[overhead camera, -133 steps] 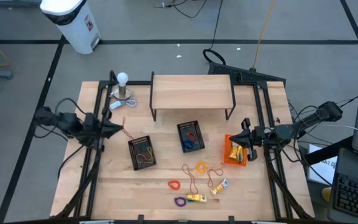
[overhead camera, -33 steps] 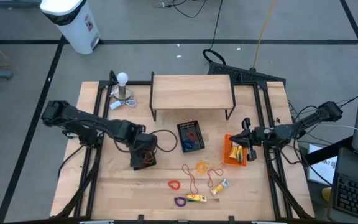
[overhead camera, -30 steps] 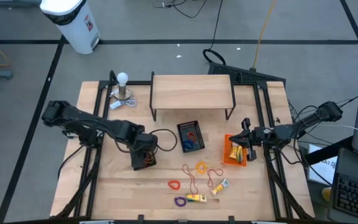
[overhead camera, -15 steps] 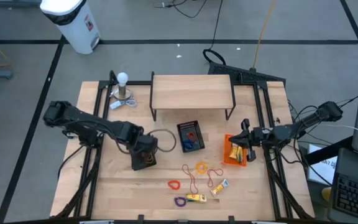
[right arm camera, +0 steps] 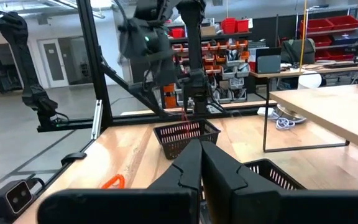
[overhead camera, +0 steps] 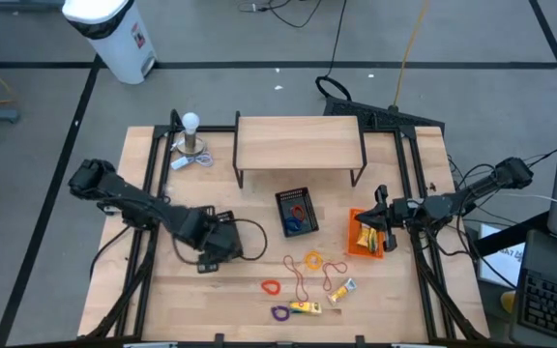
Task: Pick & Place Office Desk Supplies
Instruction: Put the red rubber band into the left black bin, then put the orange spring rubberband into the right black
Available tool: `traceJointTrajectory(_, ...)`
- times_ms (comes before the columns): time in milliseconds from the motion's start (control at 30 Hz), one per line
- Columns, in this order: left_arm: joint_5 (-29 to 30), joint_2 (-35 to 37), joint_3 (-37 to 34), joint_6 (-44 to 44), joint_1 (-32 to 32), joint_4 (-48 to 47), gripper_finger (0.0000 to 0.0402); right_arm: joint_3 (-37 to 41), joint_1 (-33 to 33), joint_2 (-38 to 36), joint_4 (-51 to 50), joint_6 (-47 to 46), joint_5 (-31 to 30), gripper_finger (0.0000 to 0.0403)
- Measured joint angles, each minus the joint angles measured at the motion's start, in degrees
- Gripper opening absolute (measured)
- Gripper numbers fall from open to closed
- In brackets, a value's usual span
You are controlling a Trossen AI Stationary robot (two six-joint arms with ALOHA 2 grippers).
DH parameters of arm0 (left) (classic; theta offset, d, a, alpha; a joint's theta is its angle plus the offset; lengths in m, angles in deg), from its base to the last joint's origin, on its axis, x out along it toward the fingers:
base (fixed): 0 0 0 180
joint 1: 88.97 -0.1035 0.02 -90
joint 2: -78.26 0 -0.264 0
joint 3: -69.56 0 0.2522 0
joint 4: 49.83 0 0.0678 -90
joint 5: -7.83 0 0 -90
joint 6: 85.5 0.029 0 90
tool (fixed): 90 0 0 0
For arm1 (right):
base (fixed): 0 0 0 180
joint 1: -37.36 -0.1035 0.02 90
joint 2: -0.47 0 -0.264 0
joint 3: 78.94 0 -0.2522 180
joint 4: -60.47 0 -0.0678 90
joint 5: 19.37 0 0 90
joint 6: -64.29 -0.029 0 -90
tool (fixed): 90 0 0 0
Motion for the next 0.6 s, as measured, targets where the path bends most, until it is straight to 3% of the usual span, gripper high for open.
traceJointTrajectory(200,6.5,0.2,0.0,-1.9,1.5,4.8,0.0315,0.0,0.0,0.0,0.1,-0.2,0.0,0.0000)
traceJointTrajectory(267,9.5,-1.2,0.3,-1.9,2.9,3.2,0.0328,0.0,0.0,0.0,0.1,-0.2,0.0,0.0000)
traceJointTrajectory(500,11.5,-8.5,0.5,-9.1,7.1,-3.5,0.0363,0.0,0.0,0.1,0.1,-0.6,1.4,0.0000)
traceJointTrajectory(600,13.4,-11.2,1.2,-6.8,9.0,-5.6,0.0365,0.0,0.0,0.0,0.2,-0.2,1.4,0.0000)
